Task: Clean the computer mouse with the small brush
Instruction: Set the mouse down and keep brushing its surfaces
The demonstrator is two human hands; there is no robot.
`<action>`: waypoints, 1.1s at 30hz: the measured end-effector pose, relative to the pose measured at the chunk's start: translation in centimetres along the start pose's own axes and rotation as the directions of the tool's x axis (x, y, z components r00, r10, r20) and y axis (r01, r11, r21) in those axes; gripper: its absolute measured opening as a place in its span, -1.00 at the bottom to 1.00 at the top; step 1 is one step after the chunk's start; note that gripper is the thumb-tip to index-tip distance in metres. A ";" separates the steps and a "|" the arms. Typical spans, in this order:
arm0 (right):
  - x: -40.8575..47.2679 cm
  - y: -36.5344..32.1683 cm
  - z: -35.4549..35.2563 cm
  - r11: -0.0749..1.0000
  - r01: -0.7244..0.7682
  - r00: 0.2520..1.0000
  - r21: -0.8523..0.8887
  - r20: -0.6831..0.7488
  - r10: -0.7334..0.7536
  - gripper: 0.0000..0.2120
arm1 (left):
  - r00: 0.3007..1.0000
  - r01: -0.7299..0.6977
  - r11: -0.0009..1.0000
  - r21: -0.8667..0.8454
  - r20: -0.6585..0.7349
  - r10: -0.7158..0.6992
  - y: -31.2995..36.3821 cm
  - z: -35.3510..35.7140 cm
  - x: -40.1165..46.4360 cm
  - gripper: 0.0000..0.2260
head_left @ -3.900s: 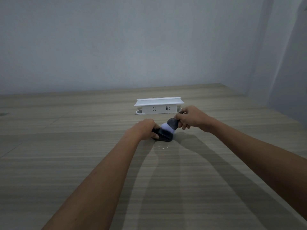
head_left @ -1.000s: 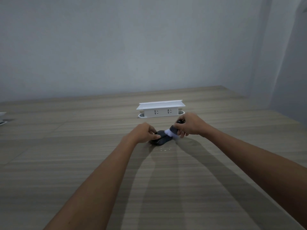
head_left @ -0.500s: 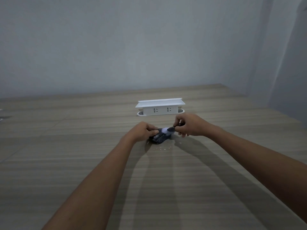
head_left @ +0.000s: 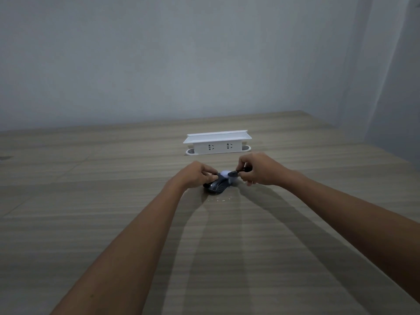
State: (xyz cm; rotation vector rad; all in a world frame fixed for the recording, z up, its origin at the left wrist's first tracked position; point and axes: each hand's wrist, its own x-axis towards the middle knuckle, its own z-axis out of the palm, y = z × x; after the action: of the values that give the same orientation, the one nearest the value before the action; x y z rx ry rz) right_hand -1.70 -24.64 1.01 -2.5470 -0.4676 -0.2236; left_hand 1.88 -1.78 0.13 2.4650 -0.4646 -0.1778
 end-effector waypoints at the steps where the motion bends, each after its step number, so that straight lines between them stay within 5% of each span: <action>1: -0.1 0.0 -0.1 1.000 0.005 1.000 0.005 0.004 -0.005 -0.96 | 1.000 -0.012 1.000 0.016 -0.002 0.012 0.1 0.0 0.1 -0.68; 8: -1.0 -0.1 -0.3 0.987 0.067 0.988 0.146 0.128 -0.086 -0.94 | 0.999 -0.049 0.993 0.106 0.003 0.049 0.2 0.1 0.3 -0.72; 17: -1.1 0.2 -0.2 0.997 0.079 0.996 -0.025 0.036 -0.078 -0.96 | 0.998 -0.064 0.993 0.101 -0.010 0.065 0.2 0.2 0.3 -0.71; 23: -1.5 -0.4 0.2 0.992 0.123 0.990 0.016 0.065 -0.124 -0.92 | 0.997 -0.073 0.989 0.127 -0.005 0.074 0.2 0.1 0.3 -0.71; 28: -1.3 0.1 -0.1 0.976 0.146 0.987 -0.159 -0.036 -0.154 -0.88 | 0.998 -0.062 0.989 0.131 0.002 0.063 0.1 0.1 0.5 -0.71; 33: -1.9 -1.1 0.5 0.961 0.257 0.966 -0.106 0.026 -0.256 -0.88 | 0.998 -0.057 0.992 0.113 0.007 0.057 0.0 0.0 0.6 -0.71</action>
State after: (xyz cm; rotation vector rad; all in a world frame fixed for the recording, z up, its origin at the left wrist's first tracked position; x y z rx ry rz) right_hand -3.80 -24.02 0.62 -2.5888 -0.8125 -0.3368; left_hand 2.40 -2.03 0.11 2.5584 -0.5601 -0.1355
